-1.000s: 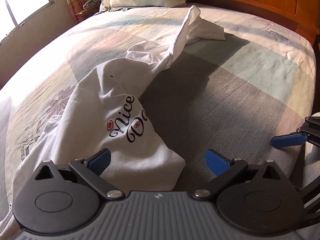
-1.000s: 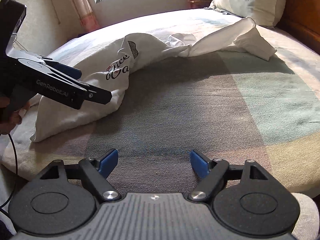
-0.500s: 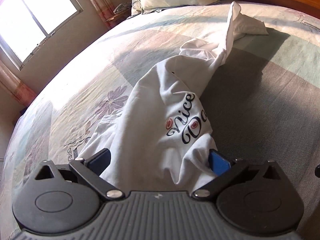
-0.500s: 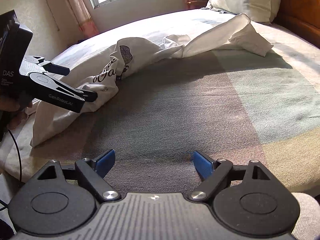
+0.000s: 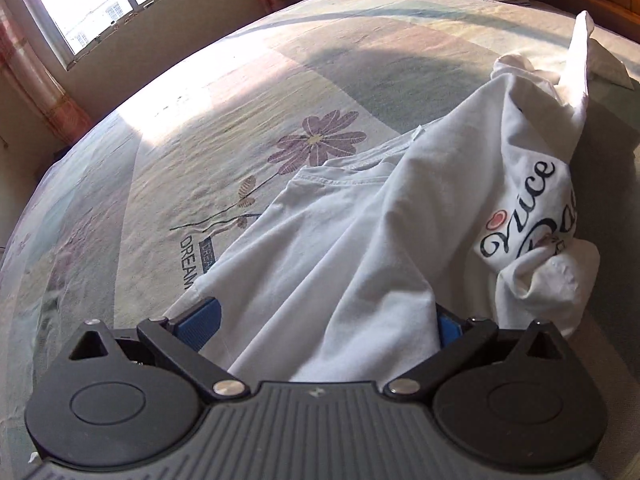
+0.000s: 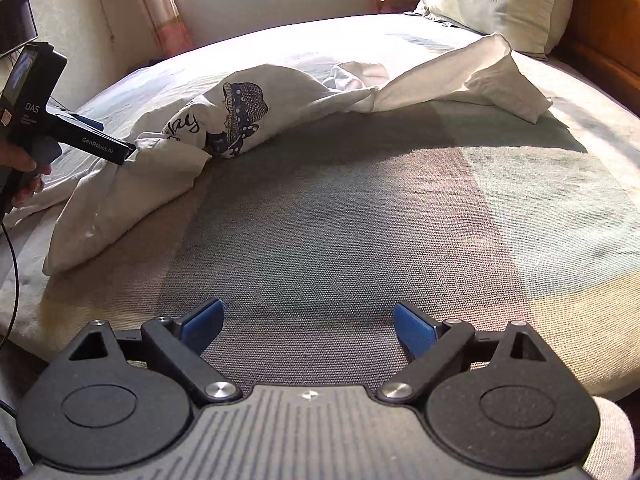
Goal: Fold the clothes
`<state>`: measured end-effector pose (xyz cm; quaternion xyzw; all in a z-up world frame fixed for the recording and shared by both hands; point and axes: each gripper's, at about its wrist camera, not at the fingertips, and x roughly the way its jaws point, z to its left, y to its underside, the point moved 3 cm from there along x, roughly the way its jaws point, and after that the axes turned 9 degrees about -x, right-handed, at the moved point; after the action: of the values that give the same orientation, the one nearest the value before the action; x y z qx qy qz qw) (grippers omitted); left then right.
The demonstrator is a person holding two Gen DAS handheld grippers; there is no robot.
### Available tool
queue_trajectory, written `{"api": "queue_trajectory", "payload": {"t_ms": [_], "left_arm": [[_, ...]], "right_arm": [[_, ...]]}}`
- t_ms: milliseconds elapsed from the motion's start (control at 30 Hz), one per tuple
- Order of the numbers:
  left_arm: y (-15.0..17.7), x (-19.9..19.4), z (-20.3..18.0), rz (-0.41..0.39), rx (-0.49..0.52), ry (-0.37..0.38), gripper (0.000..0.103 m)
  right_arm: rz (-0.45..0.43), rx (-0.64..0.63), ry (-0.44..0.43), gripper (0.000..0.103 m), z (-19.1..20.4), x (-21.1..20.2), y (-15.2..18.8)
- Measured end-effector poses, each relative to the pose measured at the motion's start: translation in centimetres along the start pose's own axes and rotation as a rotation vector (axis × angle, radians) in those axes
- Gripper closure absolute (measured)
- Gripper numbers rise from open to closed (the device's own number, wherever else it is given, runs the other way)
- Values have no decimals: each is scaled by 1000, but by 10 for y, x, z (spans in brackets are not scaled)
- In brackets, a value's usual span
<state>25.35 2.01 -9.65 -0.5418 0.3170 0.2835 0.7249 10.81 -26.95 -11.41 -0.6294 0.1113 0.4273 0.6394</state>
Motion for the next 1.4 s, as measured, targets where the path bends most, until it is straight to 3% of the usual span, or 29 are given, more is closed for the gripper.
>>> {"api": "queue_trajectory", "payload": {"t_ms": [167,400,567,700,900,1033,1233,1300,1400], "left_arm": [[10,-1,7,-5,-38,62,0],[13,5,21,6,-100,148,0],[18,-11,30,0,-139,185,1],[27,-38,40,-31,-191,225,1],[40,-71,52,-74,-263,241,1],[45,-93,58,-96,-323,252,1],[50,-121,47,-120,-289,246,1],[51,-126,38,-122,-282,264,1],[50,-127,17,-105,-245,303,1]], "right_arm": [[-34,32,-105,8,5,1,-15],[-56,-39,-334,8,29,71,-63],[-99,-78,-371,6,41,126,-94],[-94,-72,-483,5,56,142,-111],[-165,-113,-584,9,85,88,-111],[-160,-118,-614,10,94,53,-105],[-128,-54,-712,9,88,8,-79],[-121,-17,-717,9,81,-4,-66],[-131,28,-658,9,66,-17,-47]]}}
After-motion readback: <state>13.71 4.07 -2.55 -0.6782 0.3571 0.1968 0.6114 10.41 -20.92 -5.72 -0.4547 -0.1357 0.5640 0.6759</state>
